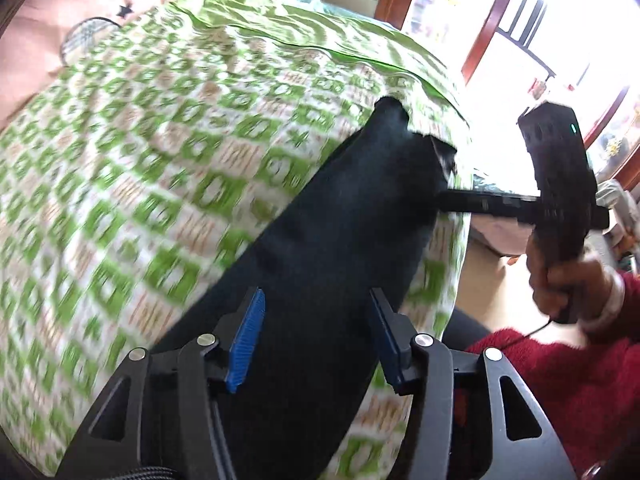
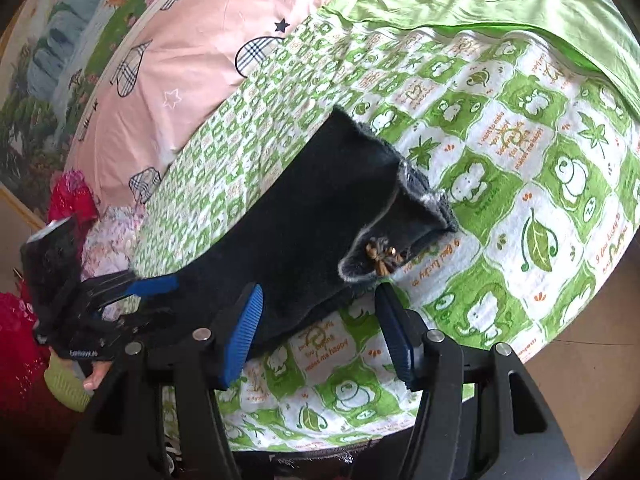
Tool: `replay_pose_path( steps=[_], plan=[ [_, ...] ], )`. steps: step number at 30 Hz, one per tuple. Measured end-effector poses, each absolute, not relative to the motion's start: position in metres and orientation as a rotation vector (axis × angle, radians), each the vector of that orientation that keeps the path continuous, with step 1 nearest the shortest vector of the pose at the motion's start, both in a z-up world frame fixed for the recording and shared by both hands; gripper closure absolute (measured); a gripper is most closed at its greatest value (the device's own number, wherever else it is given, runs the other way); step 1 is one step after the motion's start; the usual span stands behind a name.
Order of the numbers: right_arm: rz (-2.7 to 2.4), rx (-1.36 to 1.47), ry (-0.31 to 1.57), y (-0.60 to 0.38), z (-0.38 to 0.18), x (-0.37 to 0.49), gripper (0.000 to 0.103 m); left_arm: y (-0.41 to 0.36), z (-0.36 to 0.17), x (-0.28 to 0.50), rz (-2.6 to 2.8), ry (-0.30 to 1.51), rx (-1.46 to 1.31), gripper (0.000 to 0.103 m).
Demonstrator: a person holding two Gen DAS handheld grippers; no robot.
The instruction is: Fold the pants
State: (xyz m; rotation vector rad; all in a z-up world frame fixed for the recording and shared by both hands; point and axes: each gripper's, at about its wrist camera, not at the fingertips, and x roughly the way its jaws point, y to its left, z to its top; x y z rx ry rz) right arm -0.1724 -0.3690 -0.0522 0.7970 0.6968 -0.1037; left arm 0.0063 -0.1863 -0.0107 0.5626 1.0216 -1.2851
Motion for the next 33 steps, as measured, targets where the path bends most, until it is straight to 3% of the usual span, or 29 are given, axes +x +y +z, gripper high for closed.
replay_pose_path(
  steps=[2,8,15,17,19,21,25,33],
  plan=[
    [-0.108,0.824,0.677,-0.373,-0.055,-0.174,0.043,-0.215,-0.013,0.014,-1.318,1.052,0.553,0.039],
    [-0.068,0.941,0.587,-0.385,-0.069,-0.182,0.044,-0.286,-0.028,0.027,-1.390,1.125,0.548,0.037],
    [-0.082,0.947,0.578,-0.392,-0.076,-0.184,0.066,-0.338,-0.051,0.019,-1.446,1.159,0.582,0.041],
    [-0.085,0.928,0.580,-0.392,-0.076,-0.184,0.073,-0.346,-0.053,0.016,-1.460,1.141,0.579,0.048],
    [-0.077,0.918,0.576,-0.393,-0.078,-0.186,0.078,-0.350,-0.053,0.019,-1.475,1.154,0.542,0.073],
    [-0.055,0.931,0.573,-0.395,-0.078,-0.185,0.084,-0.350,-0.051,0.030,-1.514,1.209,0.458,0.085],
    [0.035,0.916,0.549,-0.391,-0.062,-0.179,0.088,-0.340,-0.038,0.032,-1.535,1.193,0.391,0.091],
    [0.368,0.745,0.482,-0.347,0.004,-0.155,0.088,-0.263,0.033,0.039,-1.550,1.048,0.209,0.091]
  ],
)
